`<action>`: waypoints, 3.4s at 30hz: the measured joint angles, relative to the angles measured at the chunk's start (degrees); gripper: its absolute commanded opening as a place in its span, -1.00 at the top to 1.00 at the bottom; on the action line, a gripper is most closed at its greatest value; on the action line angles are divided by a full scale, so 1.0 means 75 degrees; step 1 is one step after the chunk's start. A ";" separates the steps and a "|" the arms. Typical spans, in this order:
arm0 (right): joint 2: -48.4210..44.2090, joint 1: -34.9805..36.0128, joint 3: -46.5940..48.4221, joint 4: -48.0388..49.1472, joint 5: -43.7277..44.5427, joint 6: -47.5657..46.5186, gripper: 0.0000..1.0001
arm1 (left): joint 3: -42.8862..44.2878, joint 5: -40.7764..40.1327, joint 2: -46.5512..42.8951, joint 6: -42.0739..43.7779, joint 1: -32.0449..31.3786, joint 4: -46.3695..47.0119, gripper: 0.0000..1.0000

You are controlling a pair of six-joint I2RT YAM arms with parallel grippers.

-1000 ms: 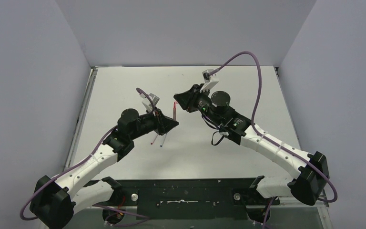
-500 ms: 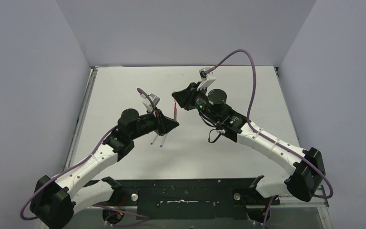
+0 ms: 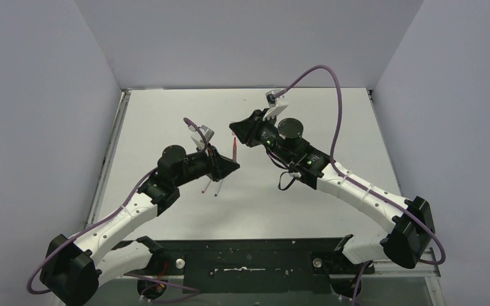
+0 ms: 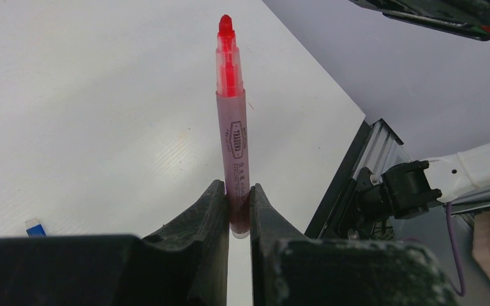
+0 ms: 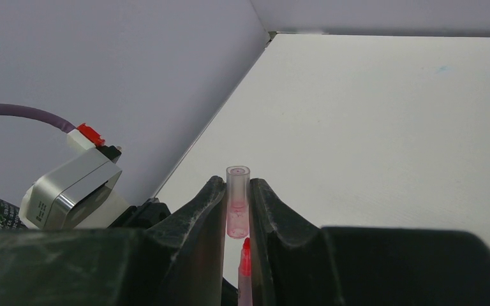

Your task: Insert the pens into the pen caps

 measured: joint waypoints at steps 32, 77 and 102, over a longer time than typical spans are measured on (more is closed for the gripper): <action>-0.0321 0.0003 -0.0595 -0.0017 -0.0111 -0.0079 1.00 | 0.0117 0.0114 -0.0044 0.0248 0.0064 -0.0478 1.00; -0.0396 0.1323 -0.0991 -0.1032 0.0935 0.0335 1.00 | 0.2084 -0.0586 0.0329 0.2433 0.0455 -0.2716 1.00; -0.1384 0.0160 -0.0624 -0.0976 -0.0224 -0.1070 -0.25 | 0.2043 0.0612 0.0347 0.2876 0.0618 -0.2815 1.00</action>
